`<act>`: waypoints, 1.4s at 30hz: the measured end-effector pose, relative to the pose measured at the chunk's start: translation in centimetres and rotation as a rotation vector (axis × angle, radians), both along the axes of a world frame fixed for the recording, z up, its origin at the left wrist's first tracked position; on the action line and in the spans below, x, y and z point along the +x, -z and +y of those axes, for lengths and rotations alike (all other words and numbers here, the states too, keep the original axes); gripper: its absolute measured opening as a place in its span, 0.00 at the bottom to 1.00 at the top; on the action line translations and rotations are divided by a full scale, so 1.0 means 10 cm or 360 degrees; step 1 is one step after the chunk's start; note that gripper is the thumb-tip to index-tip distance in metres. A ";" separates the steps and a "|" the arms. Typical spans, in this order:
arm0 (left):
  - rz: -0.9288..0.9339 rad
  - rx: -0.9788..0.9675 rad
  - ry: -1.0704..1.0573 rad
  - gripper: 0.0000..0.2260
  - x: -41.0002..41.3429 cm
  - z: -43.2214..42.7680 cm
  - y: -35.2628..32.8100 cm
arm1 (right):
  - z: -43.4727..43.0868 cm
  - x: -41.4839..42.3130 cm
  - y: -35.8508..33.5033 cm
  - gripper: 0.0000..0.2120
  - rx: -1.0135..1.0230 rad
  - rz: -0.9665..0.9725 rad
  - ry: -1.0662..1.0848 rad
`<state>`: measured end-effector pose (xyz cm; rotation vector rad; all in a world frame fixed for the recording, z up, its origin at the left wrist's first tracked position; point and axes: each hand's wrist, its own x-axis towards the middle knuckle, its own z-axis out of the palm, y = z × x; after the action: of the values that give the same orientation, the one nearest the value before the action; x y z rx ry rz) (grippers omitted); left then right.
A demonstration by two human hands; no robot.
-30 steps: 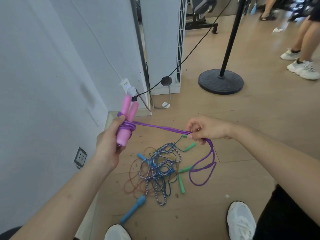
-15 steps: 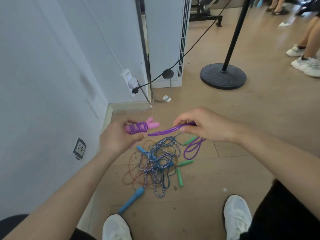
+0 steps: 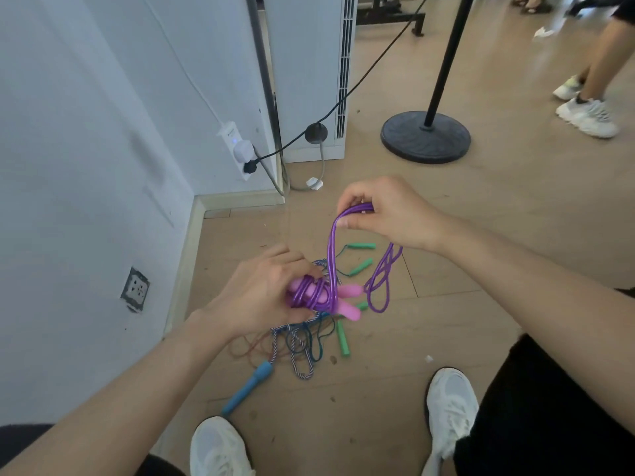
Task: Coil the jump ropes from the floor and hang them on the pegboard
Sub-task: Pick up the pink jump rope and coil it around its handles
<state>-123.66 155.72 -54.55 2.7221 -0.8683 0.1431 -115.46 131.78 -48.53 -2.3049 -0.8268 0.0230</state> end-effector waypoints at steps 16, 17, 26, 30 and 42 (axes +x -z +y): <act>0.1221 -0.2579 -0.0407 0.25 -0.15 -0.05 -0.36 | -0.15 0.23 0.02 0.09 0.0370 0.0360 0.0084; 0.1275 -0.2692 -0.0461 0.20 -0.16 -0.06 -0.40 | -0.15 0.23 0.02 0.09 0.0367 0.0367 0.0089; 0.1183 -0.3113 -0.0787 0.14 -0.02 0.17 -0.50 | -0.15 0.22 0.13 0.05 0.0130 0.0475 0.0171; 0.0932 -0.3058 -0.1003 0.04 0.09 0.32 -0.56 | -0.09 0.16 0.22 0.04 -0.0218 0.0291 0.0038; 0.0096 -0.1458 -0.1538 0.16 0.15 0.32 -0.31 | 0.18 -0.42 -0.20 0.07 -0.0572 -0.0280 -0.0418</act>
<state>-122.19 158.96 -51.42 1.9792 0.5109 0.4919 -119.68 133.63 -46.48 -2.5376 -1.3027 0.0926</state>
